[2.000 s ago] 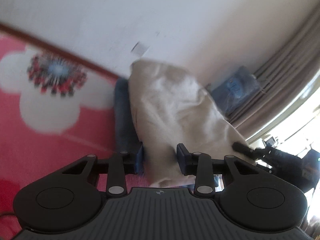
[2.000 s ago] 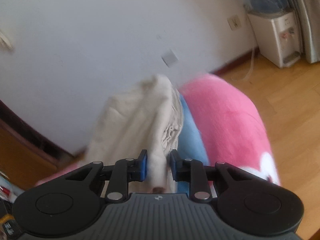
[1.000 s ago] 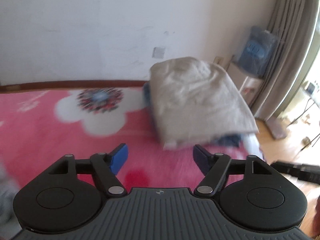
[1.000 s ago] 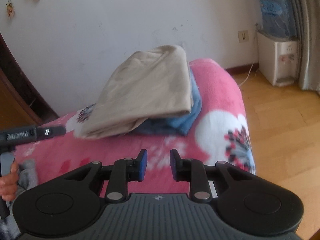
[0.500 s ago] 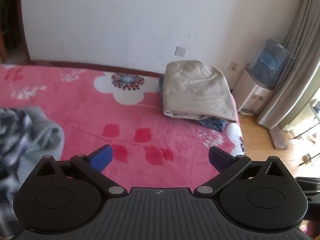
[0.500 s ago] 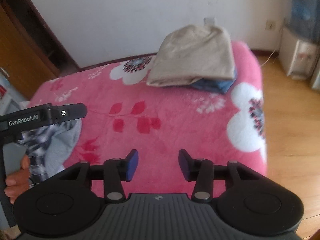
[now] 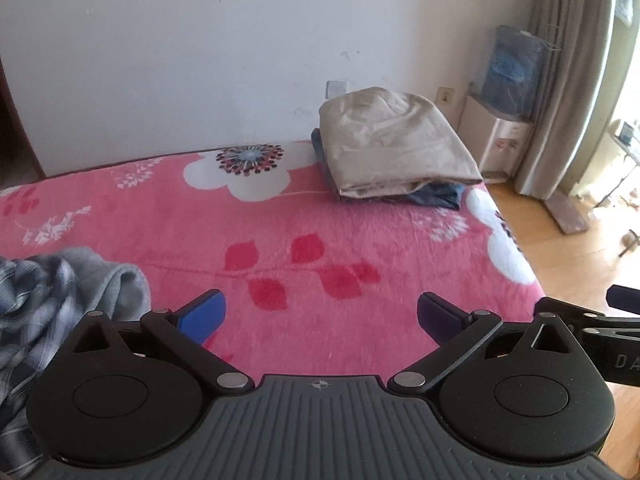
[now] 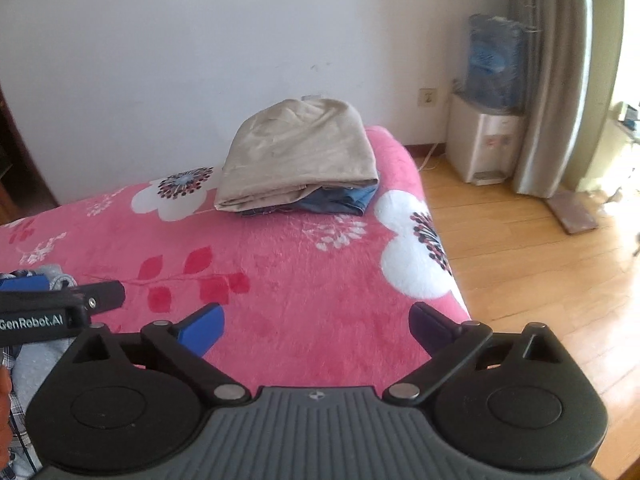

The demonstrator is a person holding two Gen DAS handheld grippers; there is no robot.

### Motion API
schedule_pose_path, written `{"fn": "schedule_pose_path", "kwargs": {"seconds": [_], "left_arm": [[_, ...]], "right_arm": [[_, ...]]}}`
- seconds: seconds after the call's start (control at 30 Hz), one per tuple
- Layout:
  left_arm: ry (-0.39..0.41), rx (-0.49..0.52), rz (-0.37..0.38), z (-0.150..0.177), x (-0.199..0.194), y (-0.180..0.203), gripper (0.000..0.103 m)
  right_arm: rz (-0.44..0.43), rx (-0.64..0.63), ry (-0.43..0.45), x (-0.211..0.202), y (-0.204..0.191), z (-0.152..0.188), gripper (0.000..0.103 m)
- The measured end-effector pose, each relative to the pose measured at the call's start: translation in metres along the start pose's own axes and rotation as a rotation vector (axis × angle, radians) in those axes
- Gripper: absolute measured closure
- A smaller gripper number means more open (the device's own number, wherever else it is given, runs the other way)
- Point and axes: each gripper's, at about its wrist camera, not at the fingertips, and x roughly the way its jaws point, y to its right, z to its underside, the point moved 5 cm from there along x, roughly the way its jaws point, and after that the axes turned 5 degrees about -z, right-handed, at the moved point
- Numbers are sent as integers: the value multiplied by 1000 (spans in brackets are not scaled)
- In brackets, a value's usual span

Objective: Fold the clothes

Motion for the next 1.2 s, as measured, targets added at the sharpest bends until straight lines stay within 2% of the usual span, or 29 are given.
{"fn": "schedule_pose_path", "kwargs": {"seconds": [0.23, 0.37, 0.6, 0.7, 0.9, 1.0, 1.2], "left_arm": [[58, -60, 30, 9, -60, -24, 0], [90, -108, 13, 14, -94, -36, 0], [65, -107, 3, 31, -136, -43, 0], [83, -101, -4, 37, -154, -42, 0], [119, -98, -29, 41, -178, -41, 0], [111, -86, -35, 40, -183, -39, 0], [123, -73, -60, 42, -188, -33, 0]], "right_arm": [[26, 2, 20, -52, -40, 15, 0], [75, -24, 60, -91, -52, 21, 0], [162, 23, 54, -150, -53, 47, 0], [195, 12, 59, -169, -55, 57, 0], [234, 7, 78, -197, -56, 65, 0], [249, 9, 86, -206, -54, 65, 0], [238, -16, 125, -215, -58, 62, 0]]}}
